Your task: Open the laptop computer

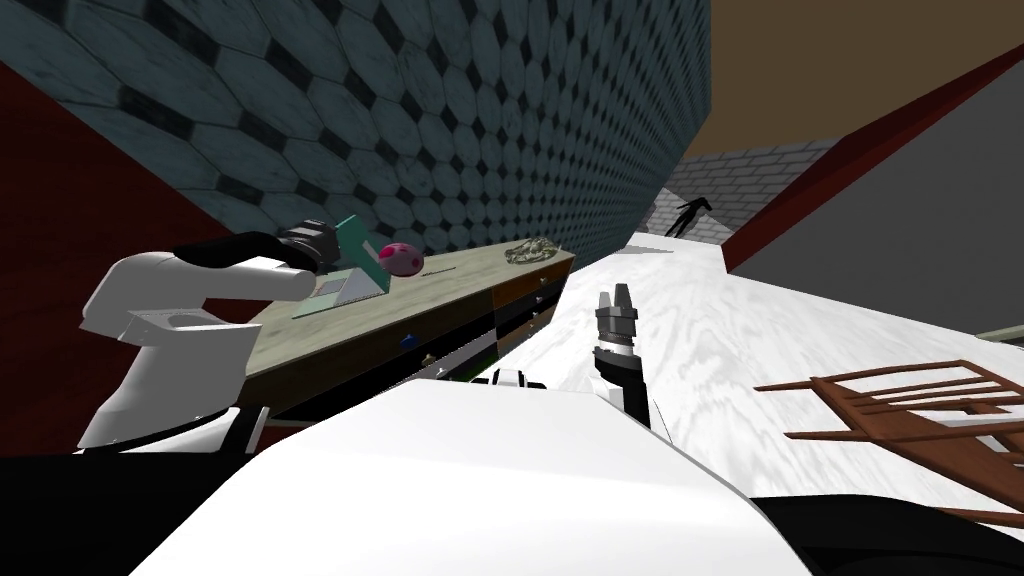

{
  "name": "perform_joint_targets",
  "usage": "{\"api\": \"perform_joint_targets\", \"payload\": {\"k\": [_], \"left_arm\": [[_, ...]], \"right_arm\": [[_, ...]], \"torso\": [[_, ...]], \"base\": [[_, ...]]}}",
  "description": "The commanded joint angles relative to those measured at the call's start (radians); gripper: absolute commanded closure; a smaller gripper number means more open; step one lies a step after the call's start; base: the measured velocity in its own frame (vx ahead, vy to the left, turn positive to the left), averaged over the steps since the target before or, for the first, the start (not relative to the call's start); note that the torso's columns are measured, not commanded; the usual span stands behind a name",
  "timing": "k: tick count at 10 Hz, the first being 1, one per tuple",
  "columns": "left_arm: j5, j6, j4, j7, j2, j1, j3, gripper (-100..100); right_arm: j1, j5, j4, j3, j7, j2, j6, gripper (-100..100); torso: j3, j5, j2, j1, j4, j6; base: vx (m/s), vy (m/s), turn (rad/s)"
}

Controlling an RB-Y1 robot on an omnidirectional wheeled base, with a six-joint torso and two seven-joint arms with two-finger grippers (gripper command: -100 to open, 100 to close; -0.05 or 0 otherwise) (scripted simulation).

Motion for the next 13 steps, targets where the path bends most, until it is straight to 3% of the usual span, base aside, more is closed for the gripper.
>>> {"api": "perform_joint_targets", "payload": {"k": [1, 2, 3, 6, 7, 8, 10, 12, 13], "left_arm": [[0.009, -0.001, 0.083, 0.004, 0.004, 0.0, -0.003, 100], [0.021, -0.063, 0.115, 0.052, 0.059, -0.058, -0.052, 100], [0.021, -0.089, 0.157, 0.053, 0.059, -0.066, -0.079, 100], [0.021, -0.089, 0.253, 0.053, 0.059, -0.066, -0.079, 100], [0.034, -0.148, 0.279, 0.101, 0.11, -0.131, -0.128, 100], [0.034, -0.174, 0.313, 0.101, 0.114, -0.132, -0.156, 100], [0.034, -0.177, 0.383, 0.101, 0.114, -0.132, -0.156, 100], [0.034, -0.177, 0.422, 0.101, 0.114, -0.132, -0.156, 100], [0.046, -0.248, 0.464, 0.148, 0.169, -0.192, -0.197, 100]], "right_arm": [[0.0, 0.0, 0.0, 0.0, 0.0, 0.0, 0.0, 0], [0.0, 0.0, 0.0, 0.0, 0.0, 0.0, 0.0, 0], [0.0, 0.0, 0.0, 0.0, 0.0, 0.0, 0.0, 0], [0.0, 0.0, 0.0, 0.0, 0.0, 0.0, 0.0, 0], [0.0, 0.0, 0.0, 0.0, 0.0, 0.0, 0.0, 0], [0.0, 0.0, 0.0, 0.0, 0.0, 0.0, 0.0, 0], [0.0, 0.0, 0.0, 0.0, 0.0, 0.0, 0.0, 0], [0.0, 0.0, 0.0, 0.0, 0.0, 0.0, 0.0, 0], [0.0, 0.0, 0.0, 0.0, 0.0, 0.0, 0.0, 0]], "torso": [[-0.001, 0.002, -0.002, 0.004, -0.001, -0.003], [-0.002, 0.005, -0.003, 0.009, -0.003, -0.003], [-0.001, 0.002, 0.001, 0.006, -0.001, 0.005], [-0.003, 0.004, -0.005, 0.004, -0.004, 0.0], [-0.004, 0.009, -0.007, 0.01, -0.007, -0.002], [-0.003, 0.005, -0.002, 0.006, -0.004, 0.006], [-0.003, 0.004, -0.005, 0.001, -0.005, 0.003], [-0.006, 0.01, -0.01, 0.015, -0.008, -0.002], [-0.006, 0.012, -0.009, 0.016, -0.009, -0.001]], "base": [[0.012, -0.014, 0.01], [-0.117, -0.032, -0.133], [-0.145, -0.029, -0.097], [-0.02, -0.002, -0.018], [-0.117, -0.04, -0.1], [-0.152, -0.039, -0.096], [-0.041, -0.01, -0.053], [0.015, -0.008, 0.014], [-0.097, -0.042, -0.135]]}}
